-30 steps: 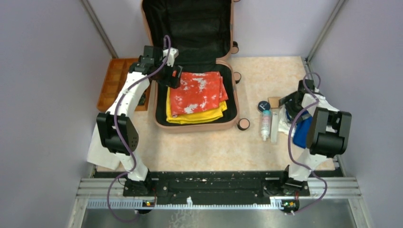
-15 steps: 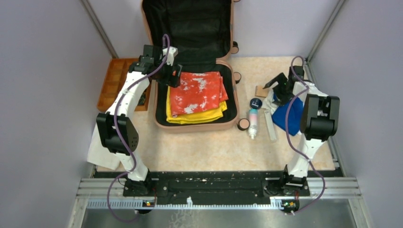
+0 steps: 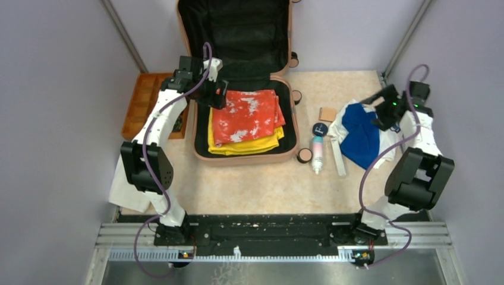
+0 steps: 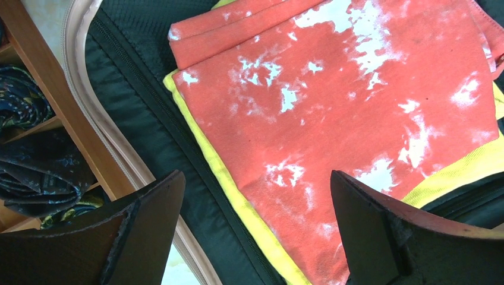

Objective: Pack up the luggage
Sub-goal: Move the clothes to the center of the board.

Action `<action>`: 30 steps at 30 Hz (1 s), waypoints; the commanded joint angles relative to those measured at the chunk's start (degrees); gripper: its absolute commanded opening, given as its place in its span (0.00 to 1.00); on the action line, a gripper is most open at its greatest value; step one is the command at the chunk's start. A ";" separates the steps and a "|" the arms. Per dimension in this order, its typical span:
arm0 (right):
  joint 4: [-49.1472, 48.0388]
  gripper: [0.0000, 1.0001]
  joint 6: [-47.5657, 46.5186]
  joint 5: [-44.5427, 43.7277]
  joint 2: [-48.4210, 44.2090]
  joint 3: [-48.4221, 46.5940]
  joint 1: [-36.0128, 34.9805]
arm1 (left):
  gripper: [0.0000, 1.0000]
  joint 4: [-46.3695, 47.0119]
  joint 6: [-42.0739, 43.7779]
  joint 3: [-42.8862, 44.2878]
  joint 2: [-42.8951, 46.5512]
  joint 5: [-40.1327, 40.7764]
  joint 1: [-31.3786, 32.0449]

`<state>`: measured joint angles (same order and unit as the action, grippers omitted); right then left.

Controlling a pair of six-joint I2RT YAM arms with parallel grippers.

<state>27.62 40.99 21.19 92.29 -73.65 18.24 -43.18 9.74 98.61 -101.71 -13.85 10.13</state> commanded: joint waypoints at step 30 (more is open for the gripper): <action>-2.39 0.85 -1.12 -6.60 13.25 -6.81 11.56 | 0.99 3.75 0.55 -2.90 3.59 -2.22 -0.02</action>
<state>26.74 42.52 15.70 104.05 -75.70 29.50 -41.23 10.22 95.79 -100.99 -15.59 10.13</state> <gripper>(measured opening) 0.851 0.987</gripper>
